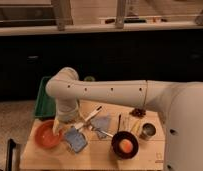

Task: Place sponge in paper cup

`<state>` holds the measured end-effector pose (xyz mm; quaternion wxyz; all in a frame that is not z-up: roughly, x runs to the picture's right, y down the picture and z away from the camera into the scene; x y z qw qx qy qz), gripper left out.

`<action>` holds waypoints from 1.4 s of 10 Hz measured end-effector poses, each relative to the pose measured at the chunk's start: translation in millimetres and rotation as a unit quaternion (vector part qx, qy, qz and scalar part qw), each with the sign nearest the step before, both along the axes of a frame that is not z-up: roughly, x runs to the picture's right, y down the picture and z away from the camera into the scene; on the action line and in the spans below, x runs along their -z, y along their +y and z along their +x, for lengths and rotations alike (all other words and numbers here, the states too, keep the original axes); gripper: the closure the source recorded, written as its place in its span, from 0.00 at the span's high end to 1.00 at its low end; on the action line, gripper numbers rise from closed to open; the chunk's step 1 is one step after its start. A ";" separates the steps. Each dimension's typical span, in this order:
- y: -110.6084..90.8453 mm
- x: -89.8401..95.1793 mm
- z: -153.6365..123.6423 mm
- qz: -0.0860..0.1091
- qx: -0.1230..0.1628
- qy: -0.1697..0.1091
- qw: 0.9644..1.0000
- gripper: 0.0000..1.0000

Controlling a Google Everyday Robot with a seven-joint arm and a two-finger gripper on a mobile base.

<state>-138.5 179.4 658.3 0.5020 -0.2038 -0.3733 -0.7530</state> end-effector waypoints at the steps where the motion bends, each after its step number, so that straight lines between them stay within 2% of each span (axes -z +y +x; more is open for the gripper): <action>1: 0.0 0.0 0.0 0.000 0.000 0.000 1.000 0.80; 14: -0.2 0.1 0.0 0.000 0.000 0.000 1.000 0.80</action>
